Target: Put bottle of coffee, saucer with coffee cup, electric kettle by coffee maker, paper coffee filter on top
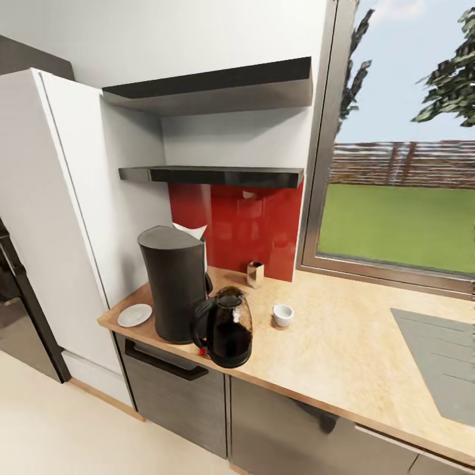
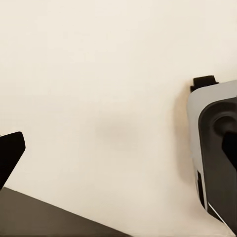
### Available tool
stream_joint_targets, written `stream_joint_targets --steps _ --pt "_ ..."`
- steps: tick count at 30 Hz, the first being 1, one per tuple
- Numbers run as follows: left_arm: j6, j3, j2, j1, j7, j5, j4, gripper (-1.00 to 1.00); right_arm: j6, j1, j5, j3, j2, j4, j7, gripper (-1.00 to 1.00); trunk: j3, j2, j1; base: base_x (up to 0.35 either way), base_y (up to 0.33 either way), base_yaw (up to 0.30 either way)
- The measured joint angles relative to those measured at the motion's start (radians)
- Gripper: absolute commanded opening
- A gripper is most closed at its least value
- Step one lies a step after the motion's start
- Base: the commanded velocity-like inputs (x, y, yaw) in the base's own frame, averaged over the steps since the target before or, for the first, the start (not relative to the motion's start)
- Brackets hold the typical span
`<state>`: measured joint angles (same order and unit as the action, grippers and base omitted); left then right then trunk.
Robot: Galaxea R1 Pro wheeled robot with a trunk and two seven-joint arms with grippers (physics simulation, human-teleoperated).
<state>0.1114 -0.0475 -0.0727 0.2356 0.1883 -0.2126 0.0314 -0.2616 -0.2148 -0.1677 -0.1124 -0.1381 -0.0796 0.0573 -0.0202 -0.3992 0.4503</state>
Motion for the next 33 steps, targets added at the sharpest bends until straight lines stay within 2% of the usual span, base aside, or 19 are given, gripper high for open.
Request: stream_joint_targets --steps 7,16,24,26,28,33 --pt "0.001 0.001 0.002 -0.001 0.003 0.0 0.007 1.0 -0.001 0.0 -0.001 0.0 0.004 0.002 0.0 1.0 0.0 0.0 0.0 -0.313 0.0 0.0" --pt "0.001 0.001 0.005 -0.001 0.003 0.0 0.008 1.0 -0.001 0.0 -0.002 0.0 0.005 0.003 0.0 1.0 0.0 0.0 -0.001 -0.063 0.0 0.0" --pt "0.001 0.0 0.006 -0.001 0.003 0.0 0.008 1.0 -0.001 0.0 -0.002 0.001 0.006 0.004 0.002 1.0 0.0 0.0 0.0 -0.283 0.0 0.0" --pt "0.001 0.0 0.005 -0.001 0.003 0.0 0.008 1.0 -0.001 0.0 -0.004 0.002 0.015 0.001 0.002 1.0 0.0 0.0 0.0 -0.317 0.0 0.0" --pt "0.001 0.0 0.005 -0.001 0.003 0.0 0.008 1.0 -0.002 0.0 -0.009 0.005 0.034 -0.004 0.002 1.0 0.0 0.0 0.0 -0.203 0.0 0.0" --pt "0.0 0.0 0.005 -0.001 0.003 0.001 0.008 1.0 -0.019 -0.001 -0.012 0.01 0.096 -0.147 -0.001 1.0 0.0 0.0 0.0 -0.063 0.0 0.0"
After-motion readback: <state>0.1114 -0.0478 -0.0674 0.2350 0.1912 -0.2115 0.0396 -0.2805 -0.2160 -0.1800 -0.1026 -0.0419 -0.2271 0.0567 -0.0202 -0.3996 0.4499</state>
